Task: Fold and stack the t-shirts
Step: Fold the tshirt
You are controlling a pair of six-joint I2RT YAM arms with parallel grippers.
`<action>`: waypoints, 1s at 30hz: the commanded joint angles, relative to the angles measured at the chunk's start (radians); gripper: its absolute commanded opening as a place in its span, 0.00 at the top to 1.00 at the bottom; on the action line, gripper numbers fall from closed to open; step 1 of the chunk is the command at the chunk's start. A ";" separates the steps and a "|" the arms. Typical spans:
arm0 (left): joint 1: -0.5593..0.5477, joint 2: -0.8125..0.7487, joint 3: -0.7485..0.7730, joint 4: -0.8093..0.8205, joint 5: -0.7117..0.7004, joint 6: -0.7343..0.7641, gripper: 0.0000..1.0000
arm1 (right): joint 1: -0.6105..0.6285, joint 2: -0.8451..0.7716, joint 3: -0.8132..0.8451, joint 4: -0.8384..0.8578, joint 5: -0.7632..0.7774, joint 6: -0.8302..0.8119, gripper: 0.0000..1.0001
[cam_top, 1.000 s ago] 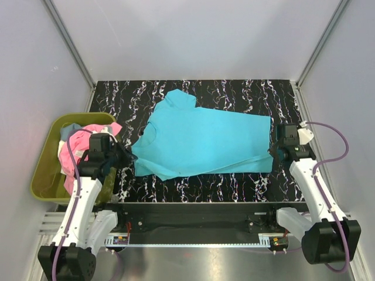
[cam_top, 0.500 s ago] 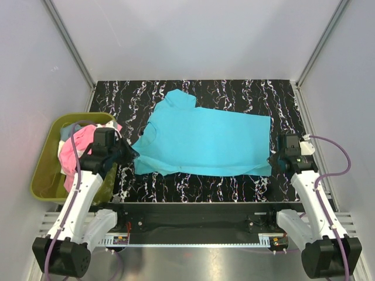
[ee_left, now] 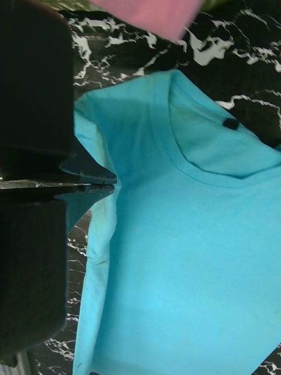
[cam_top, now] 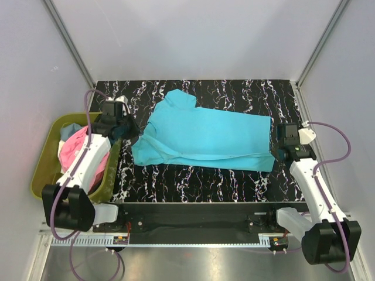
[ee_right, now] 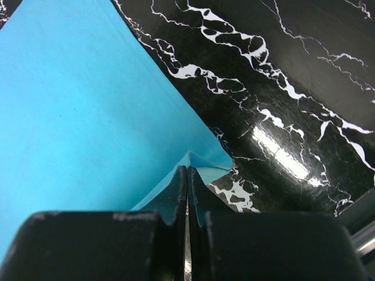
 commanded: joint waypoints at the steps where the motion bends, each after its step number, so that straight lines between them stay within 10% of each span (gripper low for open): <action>1: -0.004 0.079 0.083 0.095 0.073 0.042 1.00 | -0.004 0.021 0.039 0.074 0.030 -0.054 1.00; 30: -0.005 0.603 0.495 0.026 0.040 0.102 1.00 | -0.056 0.381 0.023 0.301 0.009 -0.092 1.00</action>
